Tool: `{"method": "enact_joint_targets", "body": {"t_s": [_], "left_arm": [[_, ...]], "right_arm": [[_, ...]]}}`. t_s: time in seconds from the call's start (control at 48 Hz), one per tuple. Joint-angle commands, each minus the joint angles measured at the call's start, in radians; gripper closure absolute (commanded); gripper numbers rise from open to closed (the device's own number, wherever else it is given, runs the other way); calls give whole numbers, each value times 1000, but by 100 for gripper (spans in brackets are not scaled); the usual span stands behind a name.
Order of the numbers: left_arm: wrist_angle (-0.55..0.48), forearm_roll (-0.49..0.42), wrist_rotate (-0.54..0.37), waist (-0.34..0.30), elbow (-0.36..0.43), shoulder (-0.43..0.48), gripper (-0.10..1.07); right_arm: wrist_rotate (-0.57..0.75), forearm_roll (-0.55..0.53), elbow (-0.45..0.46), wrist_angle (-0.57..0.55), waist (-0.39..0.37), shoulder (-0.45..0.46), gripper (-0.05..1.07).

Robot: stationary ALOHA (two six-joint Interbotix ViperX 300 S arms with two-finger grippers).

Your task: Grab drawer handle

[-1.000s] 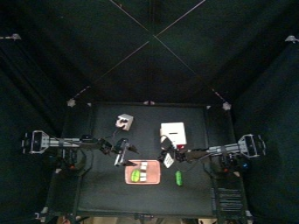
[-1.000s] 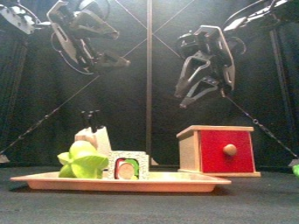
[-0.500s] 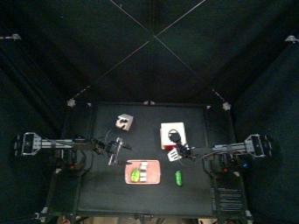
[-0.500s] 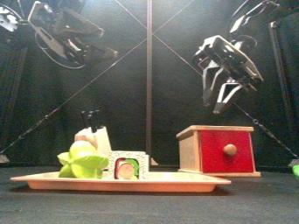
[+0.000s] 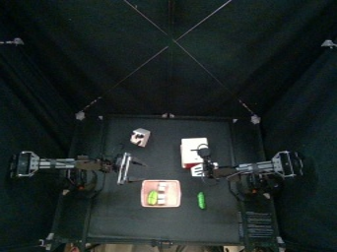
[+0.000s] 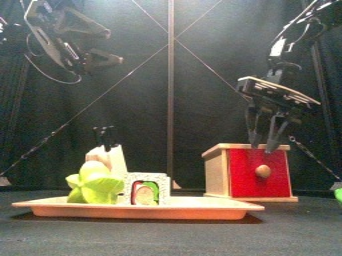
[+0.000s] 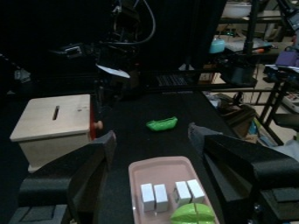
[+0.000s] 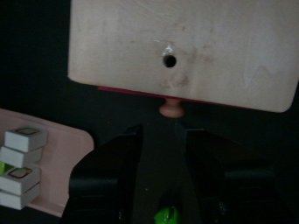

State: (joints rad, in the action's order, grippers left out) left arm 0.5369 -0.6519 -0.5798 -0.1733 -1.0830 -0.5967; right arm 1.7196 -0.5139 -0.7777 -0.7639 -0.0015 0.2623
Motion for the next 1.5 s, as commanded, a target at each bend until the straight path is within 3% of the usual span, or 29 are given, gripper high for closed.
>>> {"method": "enact_joint_targets", "body": {"t_s": [0.0,0.542,0.646,0.854,1.188,1.479], "left_arm": [[6,48,20,2,12,3,-1],[6,195,118,-3,2,55,-1],[6,275,120,-15,23,89,-1],[8,434,155,-58,127,212,-1],[9,520,201,-115,344,505,-1],[8,534,199,-127,512,680,5]], "right_arm": [[26,-17,3,0,2,-2,28],[81,-48,21,-26,-3,-87,28],[81,-52,37,-34,-5,-104,28],[81,-71,64,-44,-5,-121,28],[81,-63,55,-46,-14,-127,28],[81,-61,57,-46,-23,-149,28]]}}
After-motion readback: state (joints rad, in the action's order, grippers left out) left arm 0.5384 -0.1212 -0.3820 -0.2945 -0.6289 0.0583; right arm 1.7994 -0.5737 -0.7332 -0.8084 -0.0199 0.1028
